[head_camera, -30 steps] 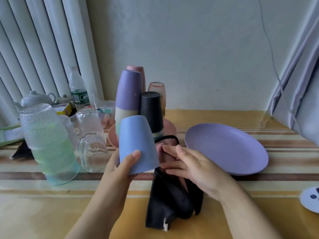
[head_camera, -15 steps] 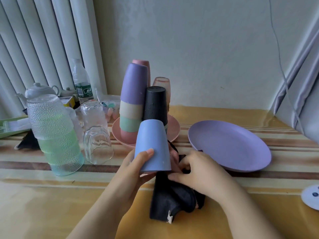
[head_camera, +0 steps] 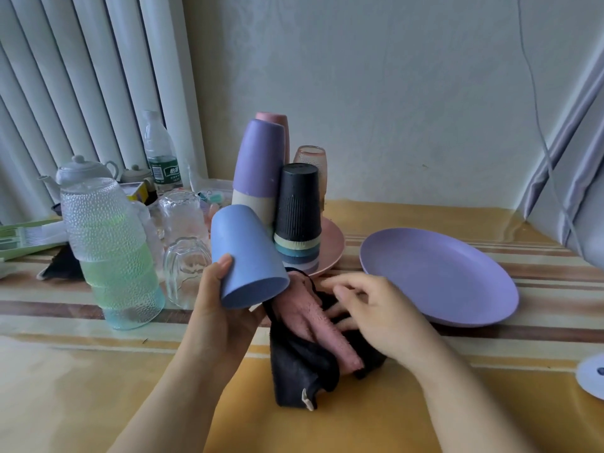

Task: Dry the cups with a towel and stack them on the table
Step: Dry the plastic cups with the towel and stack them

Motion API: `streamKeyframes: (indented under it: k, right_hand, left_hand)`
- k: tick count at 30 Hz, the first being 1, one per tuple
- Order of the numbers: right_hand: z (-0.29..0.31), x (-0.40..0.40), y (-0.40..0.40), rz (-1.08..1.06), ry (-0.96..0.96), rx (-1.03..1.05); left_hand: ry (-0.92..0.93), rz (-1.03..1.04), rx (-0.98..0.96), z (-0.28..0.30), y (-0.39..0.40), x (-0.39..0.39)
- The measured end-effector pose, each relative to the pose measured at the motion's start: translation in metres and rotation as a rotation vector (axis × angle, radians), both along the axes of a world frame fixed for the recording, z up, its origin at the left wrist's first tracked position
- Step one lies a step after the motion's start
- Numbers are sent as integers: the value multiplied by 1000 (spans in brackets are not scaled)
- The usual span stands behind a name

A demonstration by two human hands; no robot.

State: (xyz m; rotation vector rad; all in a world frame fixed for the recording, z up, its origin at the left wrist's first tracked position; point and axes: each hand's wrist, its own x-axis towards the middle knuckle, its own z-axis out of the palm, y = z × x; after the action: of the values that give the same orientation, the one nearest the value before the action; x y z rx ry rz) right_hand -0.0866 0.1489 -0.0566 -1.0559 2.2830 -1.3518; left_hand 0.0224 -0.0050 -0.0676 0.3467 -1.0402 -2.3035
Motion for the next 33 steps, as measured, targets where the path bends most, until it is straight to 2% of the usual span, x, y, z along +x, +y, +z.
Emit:
streamKeyframes:
  k: [1, 3, 5, 7, 9, 12, 13, 15, 17, 19, 21, 23, 25, 26, 29, 30, 33]
  right_hand:
    - [0, -2, 3, -53, 42, 92]
    - [-4, -1, 6, 2, 153, 324]
    - [-7, 3, 2, 107, 215, 472]
    - [-7, 7, -1, 129, 280, 531]
    - [-6, 7, -2, 104, 307, 483]
    - [-4, 0, -1, -115, 314, 246]
    - [-2, -4, -1, -219, 273, 126]
    - [3, -10, 1, -348, 66, -153]
    - [4, -15, 2, -424, -84, -284]
    - [-3, -16, 3, -428, -14, -64]
    - [-12, -15, 1, -397, 74, 190]
    - [-14, -11, -1, -421, 209, 229]
    - [-11, -2, -2, -437, 435, 213]
    - [-9, 1, -1, -409, 502, 282]
    - [-13, 2, -1, -342, 482, 538]
    - [-14, 0, 0, -347, 457, 522]
    - [-11, -7, 2, -376, 368, 252]
  left_hand:
    - [-19, 16, 1, 1, 1, 0]
    - [-94, 34, -89, 2, 1, 1]
    - [-180, 48, -272, 0, 0, 3]
    - [-272, 74, -470, -3, -2, 4]
    - [-294, 102, -549, -5, -3, 5]
    - [-212, 100, -435, -6, -9, 4]
    - [-167, 91, -377, -4, -10, 4]
    - [-139, 95, -333, -3, -12, 5]
    - [-211, 123, -435, -4, -11, 5]
    - [-339, 147, -592, -4, -7, 6]
    - [-424, 129, -658, -4, -4, 5]
    - [-419, 102, -653, -4, -1, 4]
    - [-413, 107, -650, -3, 0, 4]
    - [-411, 113, -647, -4, 0, 4]
    - [-404, 110, -680, -4, 1, 4]
    - [-405, 107, -704, -3, 2, 5]
    - [-341, 72, -717, -2, 8, 6]
